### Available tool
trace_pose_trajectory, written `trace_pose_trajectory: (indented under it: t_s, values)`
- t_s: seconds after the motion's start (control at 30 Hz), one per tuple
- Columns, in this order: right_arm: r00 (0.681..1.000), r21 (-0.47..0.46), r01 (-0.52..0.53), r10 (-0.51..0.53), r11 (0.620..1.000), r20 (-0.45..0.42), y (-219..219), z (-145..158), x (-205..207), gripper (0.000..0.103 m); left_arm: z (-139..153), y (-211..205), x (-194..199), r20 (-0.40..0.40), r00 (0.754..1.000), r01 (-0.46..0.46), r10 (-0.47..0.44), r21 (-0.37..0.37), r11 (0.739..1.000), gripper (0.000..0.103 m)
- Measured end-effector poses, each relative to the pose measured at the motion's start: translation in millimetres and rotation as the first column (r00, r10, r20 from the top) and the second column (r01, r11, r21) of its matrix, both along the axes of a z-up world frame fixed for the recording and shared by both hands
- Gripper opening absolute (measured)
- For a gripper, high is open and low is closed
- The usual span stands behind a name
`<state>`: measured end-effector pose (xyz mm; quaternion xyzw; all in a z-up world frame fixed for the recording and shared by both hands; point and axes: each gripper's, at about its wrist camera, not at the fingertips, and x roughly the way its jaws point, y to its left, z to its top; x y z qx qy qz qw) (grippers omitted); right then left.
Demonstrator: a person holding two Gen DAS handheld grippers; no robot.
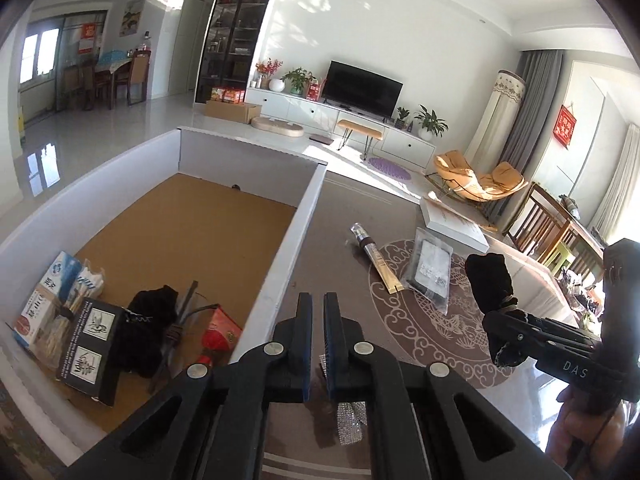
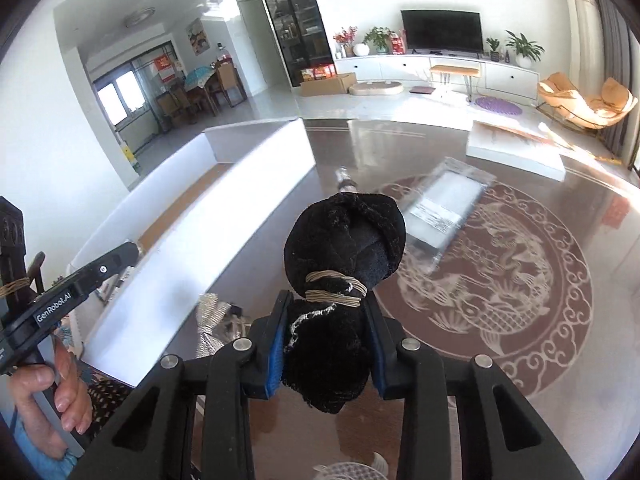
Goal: Organize objects
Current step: 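Carry the bow and black bundle into the cardboard enclosure and open both tools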
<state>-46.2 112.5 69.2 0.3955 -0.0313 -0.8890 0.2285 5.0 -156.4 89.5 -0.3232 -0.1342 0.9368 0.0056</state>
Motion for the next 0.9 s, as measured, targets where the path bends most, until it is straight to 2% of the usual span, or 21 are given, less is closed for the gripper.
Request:
trace_pose_trajectory:
  t_s: [0.07, 0.17, 0.2, 0.27, 0.3, 0.33, 0.4, 0.47, 0.53, 0.63, 0.73, 0.9]
  values:
    - [0.996, -0.049, -0.089, 0.087, 0.995, -0.032, -45.8, 18.2, -4.8, 0.035, 3.7, -28.4, 4.1, 0.015, 0.999, -0.042, 0.042, -0.013, 0.999, 0.005]
    - [0.986, -0.135, -0.153, 0.142, 0.979, -0.091, -83.0, 46.9, -6.1, 0.035, 8.3, -41.9, 19.5, 0.031, 0.999, -0.025, 0.026, -0.045, 0.999, 0.005]
    - [0.983, -0.150, -0.166, 0.151, 0.975, -0.106, -88.9, 54.3, -4.9, 0.035, 9.2, -38.0, 25.7, 0.028, 1.000, -0.009, 0.011, -0.050, 0.999, 0.005]
    - [0.978, -0.160, -0.182, 0.162, 0.970, -0.129, -91.0, 64.4, 0.5, 0.035, 6.0, -19.7, 34.5, 0.035, 0.997, 0.074, -0.072, -0.037, 0.997, 0.015]
    - [0.978, -0.157, -0.182, 0.162, 0.971, -0.135, -88.4, 66.6, 4.0, 0.035, 0.5, -5.0, 35.7, 0.059, 0.991, 0.121, -0.119, -0.031, 0.992, 0.034]
    - [0.978, -0.152, -0.178, 0.157, 0.972, -0.138, -83.7, 67.4, 8.1, 0.035, -6.4, 11.1, 35.3, 0.082, 0.985, 0.156, -0.153, -0.033, 0.987, 0.061]
    - [0.981, -0.137, -0.159, 0.140, 0.978, -0.137, -70.0, 65.8, 16.8, 0.035, -23.8, 46.0, 32.0, 0.130, 0.982, 0.149, -0.136, -0.095, 0.984, 0.080]
    - [0.985, -0.128, -0.133, 0.117, 0.983, -0.129, -47.5, 63.2, 22.8, 0.035, -43.1, 72.7, 25.1, 0.194, 0.981, 0.057, -0.018, -0.197, 0.979, 0.080]
    - [0.989, -0.122, -0.105, 0.090, 0.987, -0.121, -27.3, 60.4, 27.8, 0.035, -59.1, 88.3, 16.0, 0.236, 0.969, -0.017, 0.072, -0.228, 0.973, 0.080]
    - [0.992, -0.128, -0.062, 0.047, 0.990, -0.113, 0.5, 58.0, 34.7, 0.035, -76.6, 103.2, 0.1, 0.276, 0.942, -0.105, 0.191, -0.299, 0.949, 0.080]
    - [0.994, -0.138, -0.039, 0.024, 0.990, -0.106, 19.3, 54.9, 35.7, 0.035, -90.1, 105.0, -14.5, 0.301, 0.918, -0.159, 0.259, -0.319, 0.934, 0.080]
    - [0.996, -0.146, -0.038, 0.026, 0.989, -0.086, 29.8, 47.2, 35.3, 0.035, -111.3, 85.2, -33.6, 0.332, 0.872, -0.267, 0.360, -0.293, 0.918, 0.078]
